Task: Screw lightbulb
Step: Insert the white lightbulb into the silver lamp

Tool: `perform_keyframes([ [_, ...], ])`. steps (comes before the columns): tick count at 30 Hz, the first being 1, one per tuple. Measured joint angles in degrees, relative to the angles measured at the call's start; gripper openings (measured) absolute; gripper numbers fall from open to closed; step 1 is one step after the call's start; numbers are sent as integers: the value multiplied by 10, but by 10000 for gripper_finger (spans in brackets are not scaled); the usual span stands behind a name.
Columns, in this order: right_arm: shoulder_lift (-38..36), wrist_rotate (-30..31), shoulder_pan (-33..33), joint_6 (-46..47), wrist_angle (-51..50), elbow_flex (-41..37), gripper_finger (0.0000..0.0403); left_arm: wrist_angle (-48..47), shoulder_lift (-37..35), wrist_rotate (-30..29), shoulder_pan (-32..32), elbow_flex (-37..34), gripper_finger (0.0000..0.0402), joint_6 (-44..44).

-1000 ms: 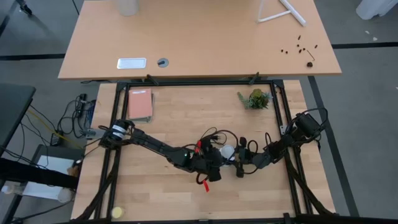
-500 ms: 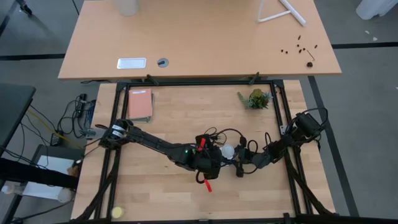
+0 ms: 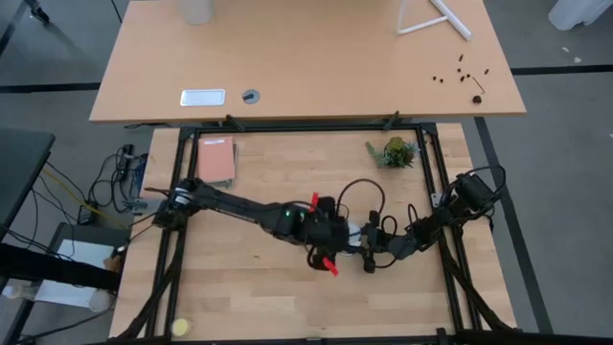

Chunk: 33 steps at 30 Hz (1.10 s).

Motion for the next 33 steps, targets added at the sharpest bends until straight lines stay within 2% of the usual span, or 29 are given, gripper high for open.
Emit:
perform_keyframes([
  [4, 0, 0, 0, 0, -4, 0, 185, -65, 0, 20, 17, 31, 271, 38],
  [12, 0, 0, 0, 0, -9, 0, 185, -76, 0, 33, 20, 35, 269, 238],
  [15, 0, 0, 0, 0, -10, 0, 185, -66, 0, 32, 20, 35, 269, 270],
  [19, 0, 0, 0, 0, -10, 0, 185, -52, 0, 27, 20, 35, 269, 262],
  [23, 0, 0, 0, 0, -11, 0, 185, -29, 0, 27, 20, 36, 269, 209],
  [33, 1, 0, -4, 1, -11, 0, 185, -18, 0, 13, 20, 98, 269, 74],
])
